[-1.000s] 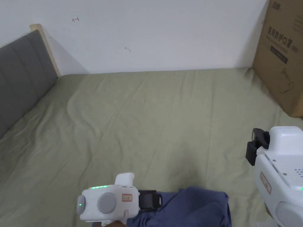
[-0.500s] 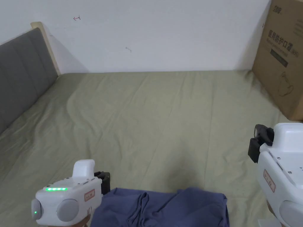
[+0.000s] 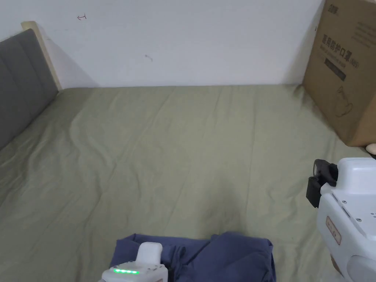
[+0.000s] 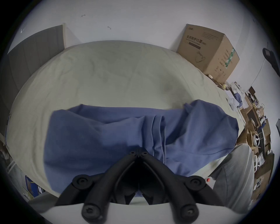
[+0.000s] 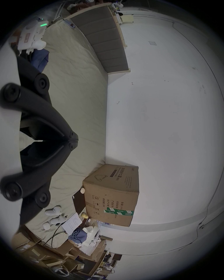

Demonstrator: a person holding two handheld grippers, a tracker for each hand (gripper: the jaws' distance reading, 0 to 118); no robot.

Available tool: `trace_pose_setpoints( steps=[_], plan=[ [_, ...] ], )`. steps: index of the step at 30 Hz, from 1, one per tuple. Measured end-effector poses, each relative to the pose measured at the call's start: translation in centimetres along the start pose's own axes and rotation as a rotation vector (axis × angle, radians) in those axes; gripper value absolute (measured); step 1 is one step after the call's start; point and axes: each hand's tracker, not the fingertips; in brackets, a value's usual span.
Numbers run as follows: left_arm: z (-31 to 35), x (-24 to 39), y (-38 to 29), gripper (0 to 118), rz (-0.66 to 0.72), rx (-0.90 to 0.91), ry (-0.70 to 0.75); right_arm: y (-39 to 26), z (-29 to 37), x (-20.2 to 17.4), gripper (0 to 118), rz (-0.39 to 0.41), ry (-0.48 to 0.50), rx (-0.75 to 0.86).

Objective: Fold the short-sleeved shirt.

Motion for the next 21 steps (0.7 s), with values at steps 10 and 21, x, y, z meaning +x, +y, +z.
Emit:
trace_pose_setpoints(
  steps=[10,21],
  plan=[
    [0.4,-0.1,1.4,0,0.109,-0.001,-0.136,0.2,0.4,0.5,0,0.003,-0.022,0.001],
    [9.8,-12.3,4.5,32,0.374,0.083,-0.286,0.8,-0.2,-1.9,0,-0.017,0.030,0.012]
  ],
)
